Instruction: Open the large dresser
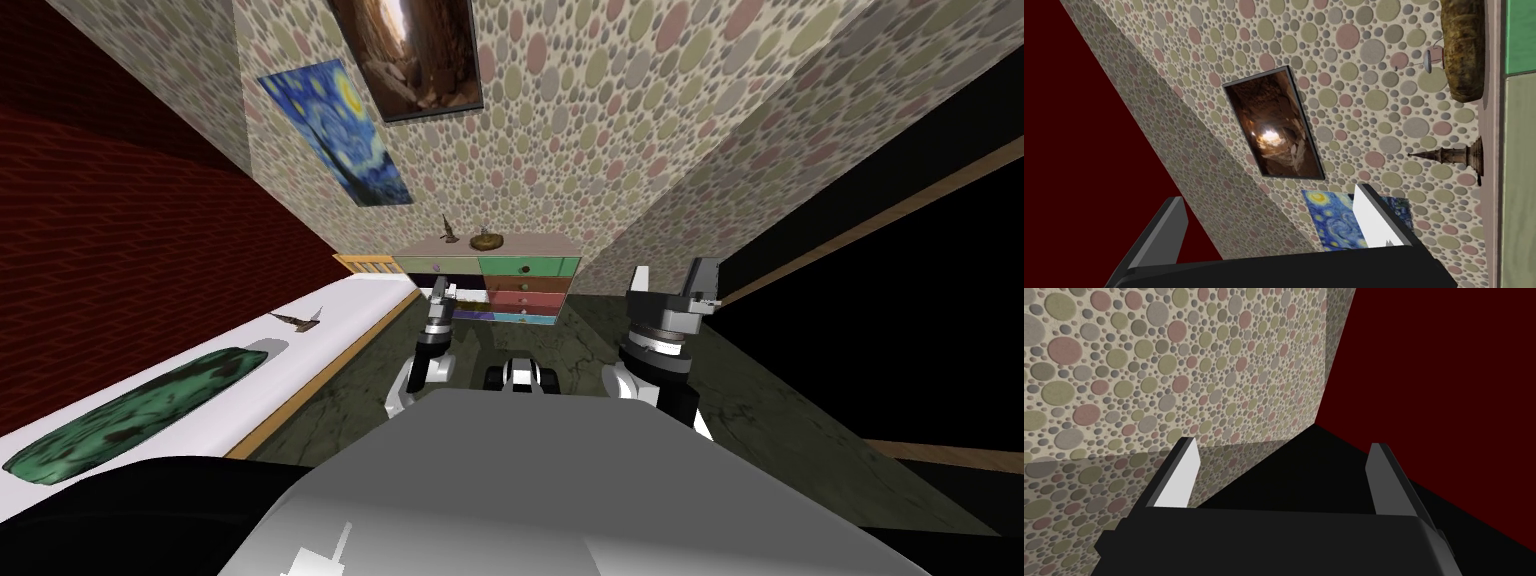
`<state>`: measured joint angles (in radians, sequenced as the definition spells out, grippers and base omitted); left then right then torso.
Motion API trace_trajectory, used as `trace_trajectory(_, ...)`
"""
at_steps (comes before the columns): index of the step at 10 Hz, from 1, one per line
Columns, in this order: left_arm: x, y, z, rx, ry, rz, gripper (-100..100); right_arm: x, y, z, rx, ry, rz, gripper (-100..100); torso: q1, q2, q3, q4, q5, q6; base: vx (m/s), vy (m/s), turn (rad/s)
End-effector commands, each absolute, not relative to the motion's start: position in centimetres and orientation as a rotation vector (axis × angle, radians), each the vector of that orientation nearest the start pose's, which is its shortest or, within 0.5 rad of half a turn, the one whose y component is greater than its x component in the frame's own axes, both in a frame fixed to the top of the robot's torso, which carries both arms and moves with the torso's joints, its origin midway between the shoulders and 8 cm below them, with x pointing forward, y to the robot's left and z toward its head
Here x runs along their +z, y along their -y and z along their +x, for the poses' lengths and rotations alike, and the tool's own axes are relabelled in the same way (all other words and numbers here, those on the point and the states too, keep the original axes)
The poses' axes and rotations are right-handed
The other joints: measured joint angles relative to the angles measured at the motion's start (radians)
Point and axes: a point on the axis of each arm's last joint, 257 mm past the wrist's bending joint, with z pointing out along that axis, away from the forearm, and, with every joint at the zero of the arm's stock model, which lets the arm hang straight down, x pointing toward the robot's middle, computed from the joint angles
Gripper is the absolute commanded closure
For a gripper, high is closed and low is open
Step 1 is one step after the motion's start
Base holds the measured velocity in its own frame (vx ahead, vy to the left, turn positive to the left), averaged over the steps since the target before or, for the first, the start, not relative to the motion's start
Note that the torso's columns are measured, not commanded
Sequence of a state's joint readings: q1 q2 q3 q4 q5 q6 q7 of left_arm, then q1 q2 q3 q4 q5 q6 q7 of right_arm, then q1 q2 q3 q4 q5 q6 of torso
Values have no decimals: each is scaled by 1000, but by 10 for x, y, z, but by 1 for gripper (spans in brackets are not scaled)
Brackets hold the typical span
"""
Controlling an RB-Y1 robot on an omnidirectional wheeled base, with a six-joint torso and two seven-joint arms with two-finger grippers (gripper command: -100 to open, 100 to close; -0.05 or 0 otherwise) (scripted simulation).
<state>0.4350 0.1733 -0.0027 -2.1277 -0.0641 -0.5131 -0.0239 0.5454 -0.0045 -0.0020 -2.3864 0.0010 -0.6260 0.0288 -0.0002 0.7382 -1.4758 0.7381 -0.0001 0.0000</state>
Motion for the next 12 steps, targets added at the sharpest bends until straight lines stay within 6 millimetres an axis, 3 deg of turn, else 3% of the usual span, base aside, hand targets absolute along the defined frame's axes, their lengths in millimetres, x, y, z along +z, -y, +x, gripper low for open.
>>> trace_trajectory(1,-43,-262,383,-1229,-871,-535,-100,78,273,295,1297,-490,486,0,-1,0,0,0,0,0,138,-101,-15)
trace_trajectory(12,-111,-277,402,-1205,-921,-587,-100,78,273,295,1297,-490,486,0,0,0,0,0,0,0,92,-68,-10)
